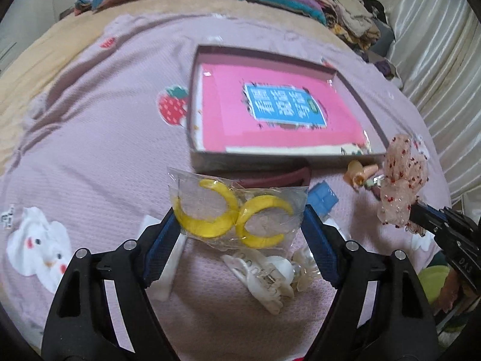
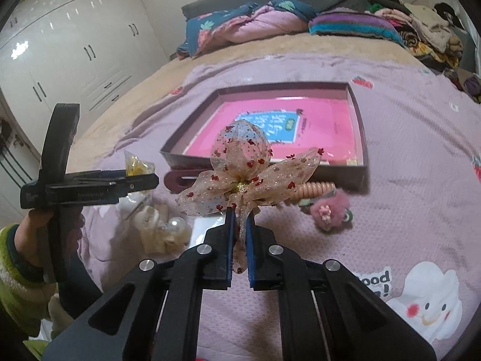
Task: Organize jewelry
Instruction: 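Grasp the beige red-dotted bow clip with right tool while left grasps yellow earring bag, then carry bow clip and earring bag into the pink tray and open both tools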
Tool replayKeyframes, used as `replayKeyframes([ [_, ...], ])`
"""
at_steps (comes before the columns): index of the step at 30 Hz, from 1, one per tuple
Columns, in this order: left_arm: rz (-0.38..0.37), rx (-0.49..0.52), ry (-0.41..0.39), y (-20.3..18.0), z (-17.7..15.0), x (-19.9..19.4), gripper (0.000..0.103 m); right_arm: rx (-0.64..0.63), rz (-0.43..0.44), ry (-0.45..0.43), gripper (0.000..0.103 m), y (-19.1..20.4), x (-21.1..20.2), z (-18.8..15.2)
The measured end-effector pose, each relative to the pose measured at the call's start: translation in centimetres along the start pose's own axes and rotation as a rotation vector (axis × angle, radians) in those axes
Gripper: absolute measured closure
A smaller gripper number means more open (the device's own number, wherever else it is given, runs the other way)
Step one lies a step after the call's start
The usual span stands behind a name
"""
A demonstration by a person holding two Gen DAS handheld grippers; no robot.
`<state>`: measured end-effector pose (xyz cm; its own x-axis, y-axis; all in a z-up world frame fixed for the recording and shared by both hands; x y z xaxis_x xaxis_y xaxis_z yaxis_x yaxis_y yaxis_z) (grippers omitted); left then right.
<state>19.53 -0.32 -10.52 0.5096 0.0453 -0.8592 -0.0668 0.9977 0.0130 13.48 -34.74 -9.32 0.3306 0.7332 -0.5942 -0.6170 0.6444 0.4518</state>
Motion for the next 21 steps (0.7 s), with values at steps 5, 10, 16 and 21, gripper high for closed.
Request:
replayKeyframes([
  [5,0.016,-0.027,-0.032,1.2,1.5,-1.1,0.031,-0.040,0.012,-0.016,0.096,1.3,-0.3,1.5],
  [10,0.027,-0.052,-0.056,2.4,2.9,-1.8,0.031,-0.072,0.012,-0.042,0.096,1.9,-0.7,3.5],
  [16,0.024,-0.061,-0.092,2.4,5.2,-2.4,0.031,-0.094,-0.004,-0.092,0.096,2.0,-2.0,6.2],
  [21,0.002,-0.056,-0.116,1.2,7.3,-2.6,0.031,-0.093,-0.031,-0.130,0.096,1.0,-3.2,8.3],
])
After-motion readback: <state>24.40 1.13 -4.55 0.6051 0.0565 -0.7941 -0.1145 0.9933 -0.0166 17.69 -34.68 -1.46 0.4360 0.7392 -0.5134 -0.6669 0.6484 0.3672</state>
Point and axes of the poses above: each gripper's, at about its wrist camera, not at the fingertips, and x roughly the way its jaws point, y to its left, z to its top, the point moved 10 cm from there along x, roughly the way its jaws point, and after that the axes turned 14 degrees about z, right-handed, at the moved point
